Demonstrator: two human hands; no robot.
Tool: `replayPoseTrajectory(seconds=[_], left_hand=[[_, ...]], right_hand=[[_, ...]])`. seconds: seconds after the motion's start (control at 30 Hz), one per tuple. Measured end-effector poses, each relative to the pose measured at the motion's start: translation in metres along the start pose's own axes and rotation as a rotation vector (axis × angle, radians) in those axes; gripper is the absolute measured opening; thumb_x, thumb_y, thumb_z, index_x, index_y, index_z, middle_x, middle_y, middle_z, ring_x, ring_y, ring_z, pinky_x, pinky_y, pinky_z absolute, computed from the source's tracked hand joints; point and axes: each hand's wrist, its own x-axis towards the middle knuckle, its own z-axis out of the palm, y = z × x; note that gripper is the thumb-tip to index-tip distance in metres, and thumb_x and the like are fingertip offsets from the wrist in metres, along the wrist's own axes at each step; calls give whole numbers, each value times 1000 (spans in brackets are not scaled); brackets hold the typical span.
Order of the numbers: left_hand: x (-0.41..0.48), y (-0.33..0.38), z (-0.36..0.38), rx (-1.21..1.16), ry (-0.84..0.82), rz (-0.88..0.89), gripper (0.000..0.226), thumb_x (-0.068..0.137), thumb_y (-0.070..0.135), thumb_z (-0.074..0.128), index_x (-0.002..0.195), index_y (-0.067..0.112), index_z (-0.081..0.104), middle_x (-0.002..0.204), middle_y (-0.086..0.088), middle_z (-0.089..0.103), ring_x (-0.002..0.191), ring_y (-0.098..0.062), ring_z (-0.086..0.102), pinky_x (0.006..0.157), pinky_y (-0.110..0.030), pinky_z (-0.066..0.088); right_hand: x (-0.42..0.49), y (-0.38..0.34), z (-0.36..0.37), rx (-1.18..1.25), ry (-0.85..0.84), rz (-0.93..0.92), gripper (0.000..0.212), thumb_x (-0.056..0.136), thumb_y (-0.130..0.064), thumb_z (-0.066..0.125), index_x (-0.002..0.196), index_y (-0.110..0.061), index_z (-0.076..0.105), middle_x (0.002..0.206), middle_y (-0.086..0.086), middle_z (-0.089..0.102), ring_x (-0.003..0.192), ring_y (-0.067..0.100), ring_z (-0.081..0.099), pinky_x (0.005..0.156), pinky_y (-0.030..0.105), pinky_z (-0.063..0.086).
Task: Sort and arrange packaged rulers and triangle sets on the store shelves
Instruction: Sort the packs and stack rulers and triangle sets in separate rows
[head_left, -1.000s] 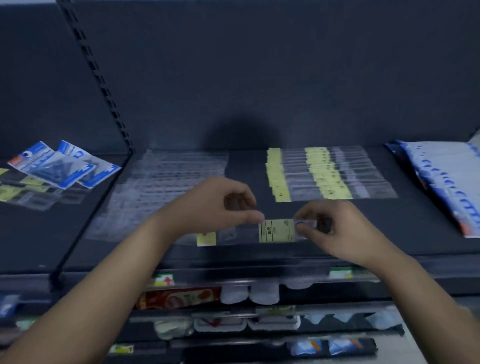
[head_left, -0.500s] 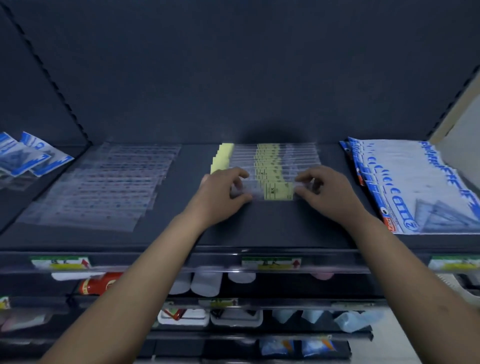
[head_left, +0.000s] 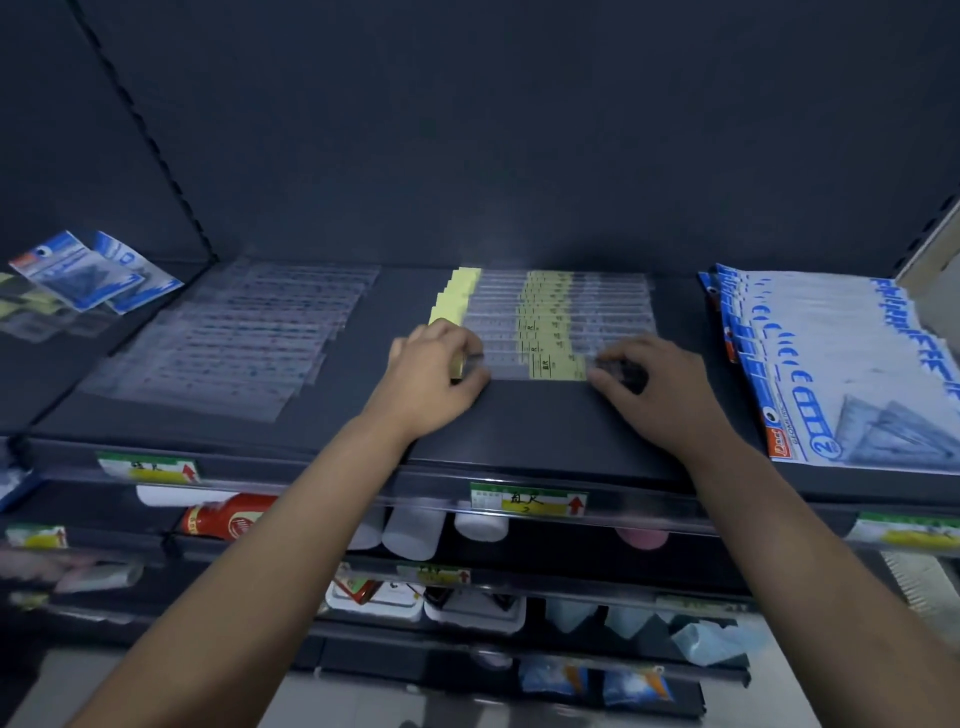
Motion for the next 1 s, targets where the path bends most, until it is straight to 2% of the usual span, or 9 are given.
replayPoseTrajectory(seconds=[0.2, 0.37, 0.5, 0.6, 0.7, 0.8, 0.87, 1.0], left_hand=[[0, -1, 1, 38, 2, -48, 21, 90, 36, 56, 107, 23, 59, 116, 5, 53, 115, -19, 43, 89, -25, 17], [-2, 8, -21, 244, 30, -8, 59, 86, 58, 52, 130, 20, 48, 127, 0, 54, 119, -22, 46, 97, -36, 26], [-18, -15, -63, 320, 47, 50, 56, 85, 60, 52, 124, 21, 50, 121, 0, 58, 114, -24, 51, 91, -37, 36], [-34, -57, -100, 312, 8, 38, 50, 86, 54, 56, 123, 21, 52, 120, -3, 59, 113, -27, 53, 92, -37, 38], [-45, -104, -137, 234, -103, 43, 45, 85, 46, 62, 117, 14, 59, 118, -5, 63, 111, -25, 56, 94, -34, 42], [-54, -148, -167, 105, -263, 11, 46, 77, 44, 74, 114, 19, 62, 117, 1, 64, 108, -17, 58, 92, -27, 44], [-57, -175, -178, 88, -353, 14, 49, 71, 45, 79, 112, 24, 63, 114, 4, 64, 106, -14, 58, 92, -30, 46], [-54, -213, -181, -23, -342, 117, 44, 72, 47, 77, 109, 26, 66, 107, 7, 63, 102, -11, 55, 91, -33, 45]], right_hand=[[-2, 0, -1, -59, -40, -23, 29, 85, -37, 66, 106, -17, 68, 112, 0, 65, 108, 19, 58, 101, 48, 39], [-2, -9, -8, -88, -13, -23, 33, 82, -29, 71, 108, -9, 67, 111, 10, 67, 102, 28, 62, 94, 41, 46], [6, -32, -6, -167, 57, -97, 39, 77, -27, 74, 109, -5, 66, 114, 17, 66, 104, 35, 63, 91, 45, 47], [14, -73, 18, -77, -69, -109, 48, 80, -36, 69, 120, -11, 60, 128, 11, 56, 119, 31, 52, 100, 42, 39], [19, -125, 59, -1, -180, -187, 54, 80, -52, 61, 125, -22, 56, 131, 0, 53, 118, 19, 50, 96, 30, 37], [24, -175, 99, 29, -303, -193, 59, 78, -63, 54, 127, -31, 52, 128, -13, 52, 112, 4, 48, 92, 21, 35], [27, -202, 119, 38, -340, -179, 60, 75, -66, 56, 125, -32, 53, 122, -19, 51, 108, -2, 46, 90, 17, 35], [35, -241, 145, 2, -338, -143, 62, 69, -69, 61, 120, -33, 58, 111, -22, 53, 103, -3, 45, 87, 15, 34]])
